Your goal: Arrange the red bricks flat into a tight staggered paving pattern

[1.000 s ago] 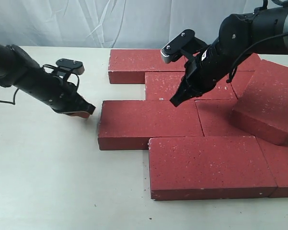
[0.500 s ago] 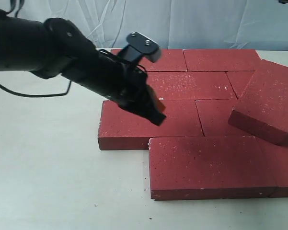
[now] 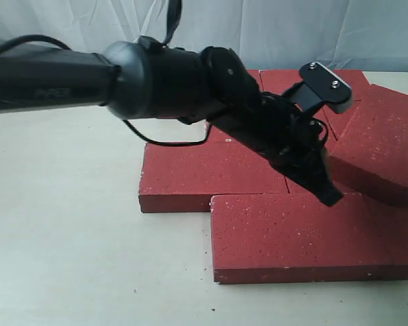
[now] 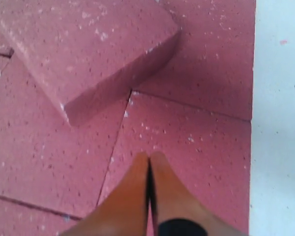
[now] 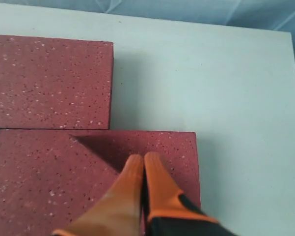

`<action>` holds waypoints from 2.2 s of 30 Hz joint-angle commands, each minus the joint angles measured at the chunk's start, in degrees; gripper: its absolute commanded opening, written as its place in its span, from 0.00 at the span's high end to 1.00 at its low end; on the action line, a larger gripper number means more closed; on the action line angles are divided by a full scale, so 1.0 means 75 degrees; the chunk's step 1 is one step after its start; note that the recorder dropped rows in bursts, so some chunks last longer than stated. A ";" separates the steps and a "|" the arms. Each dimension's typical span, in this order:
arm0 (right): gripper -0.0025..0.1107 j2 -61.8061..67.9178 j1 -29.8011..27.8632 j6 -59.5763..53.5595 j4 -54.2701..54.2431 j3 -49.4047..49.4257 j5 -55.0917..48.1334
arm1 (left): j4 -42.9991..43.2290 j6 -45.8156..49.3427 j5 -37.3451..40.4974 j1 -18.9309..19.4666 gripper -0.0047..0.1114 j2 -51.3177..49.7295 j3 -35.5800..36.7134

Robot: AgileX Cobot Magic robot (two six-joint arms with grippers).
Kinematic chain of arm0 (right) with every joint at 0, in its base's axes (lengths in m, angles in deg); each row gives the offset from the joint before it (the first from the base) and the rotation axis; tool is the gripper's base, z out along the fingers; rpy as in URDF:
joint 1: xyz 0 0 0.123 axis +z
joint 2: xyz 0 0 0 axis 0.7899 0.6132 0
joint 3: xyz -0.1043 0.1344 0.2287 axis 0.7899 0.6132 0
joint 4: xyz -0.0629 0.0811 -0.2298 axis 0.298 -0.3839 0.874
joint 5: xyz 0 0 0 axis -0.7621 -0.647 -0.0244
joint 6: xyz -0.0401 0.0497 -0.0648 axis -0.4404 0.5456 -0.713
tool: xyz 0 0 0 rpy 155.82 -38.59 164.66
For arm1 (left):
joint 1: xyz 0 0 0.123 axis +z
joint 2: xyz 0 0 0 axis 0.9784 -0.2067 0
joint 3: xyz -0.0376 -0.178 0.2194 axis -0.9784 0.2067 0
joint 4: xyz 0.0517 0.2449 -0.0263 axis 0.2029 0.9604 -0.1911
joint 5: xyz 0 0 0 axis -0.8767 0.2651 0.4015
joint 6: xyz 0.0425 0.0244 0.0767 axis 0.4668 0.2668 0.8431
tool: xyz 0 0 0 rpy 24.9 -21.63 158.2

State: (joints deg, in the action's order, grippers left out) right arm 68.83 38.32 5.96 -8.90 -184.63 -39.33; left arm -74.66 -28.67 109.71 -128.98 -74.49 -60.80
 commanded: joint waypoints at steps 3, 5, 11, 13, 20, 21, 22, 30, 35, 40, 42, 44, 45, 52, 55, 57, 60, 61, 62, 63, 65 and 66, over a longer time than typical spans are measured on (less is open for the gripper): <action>0.99 0.0791 -0.0066 -0.0226 0.0082 -0.0065 0.0504 | 0.0226 -0.0211 0.0205 -0.0209 0.96 -0.1070 -0.1380; 0.99 0.0995 -0.0066 -0.0226 0.0214 -0.0065 0.0583 | 0.0448 -0.0382 0.0333 -0.0256 0.96 -0.1368 -0.1738; 0.99 0.1337 -0.0066 -0.0226 0.0571 -0.0065 0.0813 | 0.1040 -0.0945 0.0552 -0.0380 0.96 -0.1988 -0.2692; 0.99 0.1394 -0.0066 -0.0226 0.0592 -0.0065 0.0935 | 0.1147 -0.1123 0.0746 -0.0394 0.96 -0.2160 -0.2951; 0.99 0.1568 -0.0066 -0.0226 0.0625 -0.0065 0.1255 | 0.1202 -0.1227 0.0906 -0.0394 0.96 -0.2600 -0.3352; 0.99 0.1604 -0.0066 -0.0226 0.0625 -0.0065 0.1255 | 0.1202 -0.1257 0.0906 -0.0394 0.96 -0.2661 -0.3416; 0.99 0.1619 -0.0066 -0.0226 0.0625 -0.0065 0.1238 | 0.1202 -0.1276 0.0906 -0.0394 0.96 -0.2717 -0.3512; 0.99 0.1695 -0.0049 -0.0504 0.0593 -0.0065 0.0955 | 0.1209 -0.1320 0.0830 -0.0394 0.96 -0.2886 -0.3733; 0.99 0.1858 -0.0049 -0.0850 0.0593 -0.0065 0.0672 | 0.1209 -0.1370 0.0624 -0.0394 0.96 -0.2886 -0.3753; 0.99 0.1860 -0.0049 -0.1162 0.0512 -0.0065 0.0483 | 0.1262 -0.1370 0.0547 -0.0394 0.96 -0.2886 -0.3763; 0.99 0.1841 -0.0049 -0.1396 0.0264 -0.0065 0.0305 | 0.1262 -0.1370 0.0536 -0.0394 0.96 -0.2886 -0.3763; 0.99 0.1790 -0.0049 -0.1495 0.0191 -0.0065 0.0135 | 0.1277 -0.1370 0.0521 -0.0394 0.96 -0.2886 -0.3763; 0.99 0.1758 -0.0049 -0.1495 0.0191 -0.0065 0.0085 | 0.1277 -0.1370 0.0521 -0.0394 0.96 -0.2886 -0.3763; 0.99 0.1506 -0.0049 -0.1840 -0.0400 -0.0065 -0.0534 | 0.1614 -0.1611 0.0363 -0.0380 0.96 -0.2872 -0.3763; 0.99 0.1374 -0.0049 -0.1889 -0.0559 -0.0065 -0.0618 | 0.2245 -0.2023 0.0347 -0.0380 0.96 -0.2770 -0.3763; 0.99 0.1252 -0.0049 -0.1889 -0.0594 -0.0065 -0.0654 | 0.2819 -0.2572 0.0347 -0.0380 0.96 -0.2634 -0.3763; 0.99 0.1079 -0.0049 -0.1889 -0.0692 -0.0065 -0.0748 | 0.3469 -0.3134 0.0456 -0.0324 0.96 -0.2371 -0.3763; 0.99 0.1039 -0.0049 -0.1889 -0.0744 -0.0065 -0.0806 | 0.3510 -0.3153 0.0566 -0.0286 0.96 -0.2292 -0.3763; 0.99 0.1000 -0.0049 -0.1933 -0.0809 -0.0065 -0.0861 | 0.3523 -0.3182 0.0694 -0.0220 0.96 -0.2193 -0.3763; 0.99 0.0954 -0.0032 -0.1946 -0.0861 -0.0065 -0.0917 | 0.3523 -0.3203 0.0842 -0.0160 0.96 -0.2124 -0.3763; 0.99 0.0937 0.0031 -0.1946 -0.0866 -0.0065 -0.1049 | 0.3613 -0.3261 0.1142 -0.0033 0.96 -0.1994 -0.3763; 0.99 0.0937 0.0098 -0.1946 -0.0866 -0.0065 -0.1105 | 0.3633 -0.3261 0.1323 0.0035 0.96 -0.1928 -0.3763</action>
State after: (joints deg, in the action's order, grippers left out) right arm 76.38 38.11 -8.21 -13.09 -185.21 -42.61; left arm -47.95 -52.13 120.54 -130.18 -91.18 -88.73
